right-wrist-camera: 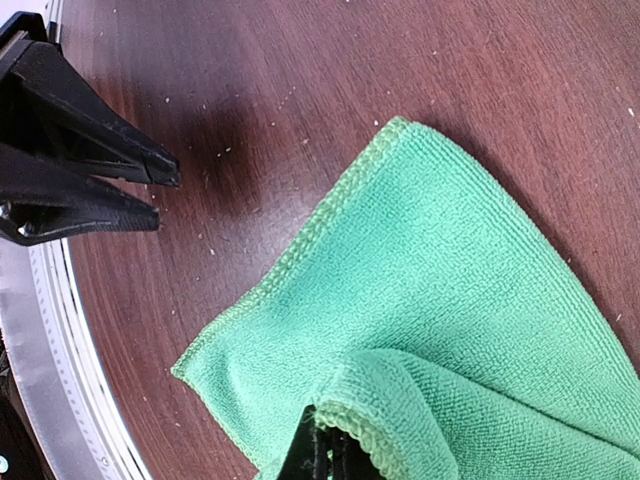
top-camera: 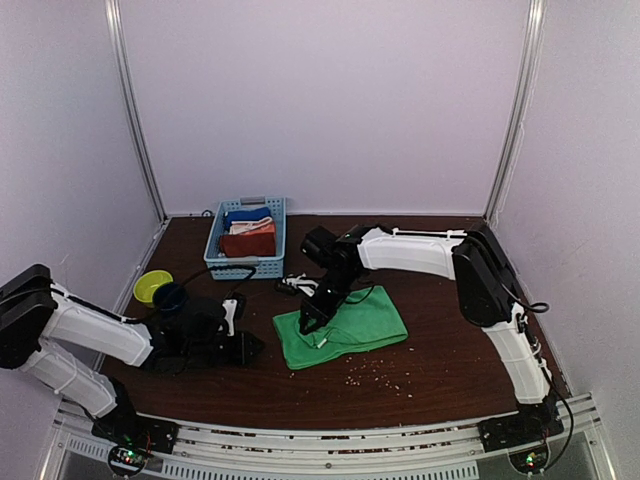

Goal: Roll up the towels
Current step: Fold the towel at the center of the board.

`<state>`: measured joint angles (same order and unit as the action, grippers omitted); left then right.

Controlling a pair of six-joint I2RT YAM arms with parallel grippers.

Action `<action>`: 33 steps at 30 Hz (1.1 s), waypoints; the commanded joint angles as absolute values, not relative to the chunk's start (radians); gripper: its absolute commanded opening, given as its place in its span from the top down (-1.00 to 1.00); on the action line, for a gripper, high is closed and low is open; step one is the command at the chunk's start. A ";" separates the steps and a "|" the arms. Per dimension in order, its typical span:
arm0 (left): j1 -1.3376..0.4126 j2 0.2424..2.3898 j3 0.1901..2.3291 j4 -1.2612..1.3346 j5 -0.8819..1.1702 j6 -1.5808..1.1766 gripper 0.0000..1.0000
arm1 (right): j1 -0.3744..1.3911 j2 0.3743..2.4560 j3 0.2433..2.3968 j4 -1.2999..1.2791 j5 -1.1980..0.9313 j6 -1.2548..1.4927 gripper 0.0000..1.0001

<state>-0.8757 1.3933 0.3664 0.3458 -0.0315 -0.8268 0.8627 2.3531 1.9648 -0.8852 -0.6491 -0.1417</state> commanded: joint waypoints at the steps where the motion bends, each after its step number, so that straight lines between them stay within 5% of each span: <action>1: -0.867 1.439 0.367 0.311 -0.041 -0.822 0.68 | 0.871 2.327 1.986 -0.876 -0.632 -0.131 1.00; 10: -0.867 1.614 0.373 0.576 0.060 -0.850 0.96 | 0.870 2.229 1.984 -0.880 -0.603 -0.121 1.00; 33: -0.867 1.625 0.355 0.603 0.063 -0.847 0.97 | 0.889 2.365 2.096 -0.890 -0.675 -0.091 1.00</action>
